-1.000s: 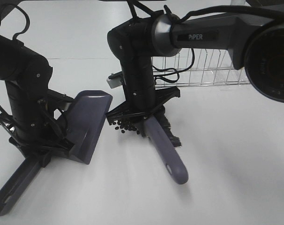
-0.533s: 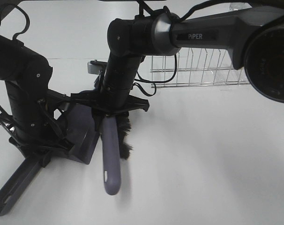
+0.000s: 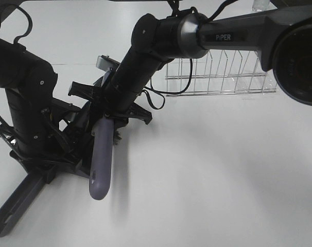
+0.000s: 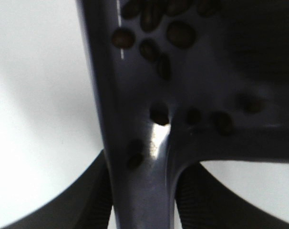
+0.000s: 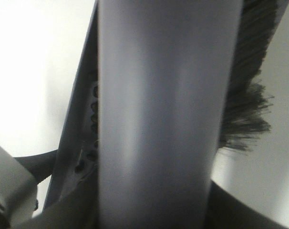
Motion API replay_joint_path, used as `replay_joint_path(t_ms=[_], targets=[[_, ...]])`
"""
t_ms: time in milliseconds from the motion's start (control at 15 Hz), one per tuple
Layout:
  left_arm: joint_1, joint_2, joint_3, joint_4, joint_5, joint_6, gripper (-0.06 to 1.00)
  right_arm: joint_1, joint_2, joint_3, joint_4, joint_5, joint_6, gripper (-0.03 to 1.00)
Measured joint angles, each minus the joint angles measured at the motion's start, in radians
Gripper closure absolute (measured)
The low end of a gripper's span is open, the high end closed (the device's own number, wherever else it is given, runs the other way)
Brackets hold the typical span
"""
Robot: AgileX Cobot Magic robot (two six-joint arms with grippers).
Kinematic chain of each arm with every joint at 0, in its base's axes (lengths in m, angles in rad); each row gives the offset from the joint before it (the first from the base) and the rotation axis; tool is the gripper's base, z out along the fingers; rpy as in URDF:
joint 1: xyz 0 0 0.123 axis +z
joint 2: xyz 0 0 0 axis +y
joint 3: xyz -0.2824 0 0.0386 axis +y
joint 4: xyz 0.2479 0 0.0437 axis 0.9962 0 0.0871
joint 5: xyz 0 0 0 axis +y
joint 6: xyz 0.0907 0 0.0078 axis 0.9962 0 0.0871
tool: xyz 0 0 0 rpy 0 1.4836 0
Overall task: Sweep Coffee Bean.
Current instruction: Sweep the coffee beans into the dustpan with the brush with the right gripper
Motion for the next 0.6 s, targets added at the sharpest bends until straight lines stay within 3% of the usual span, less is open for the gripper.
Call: replay_joint_path(t_ms=[400,600], targets=[[0.0,0.0,0.0,0.0,0.0,0.0,0.59,-0.04,-0.039,0.003,-0.005,0.075,-0.05,0.68],[0.0,0.0,0.0,-0.001,0.0,0.0,0.59,-0.041,-0.102,0.005,-0.134,0.122,-0.051,0.68]])
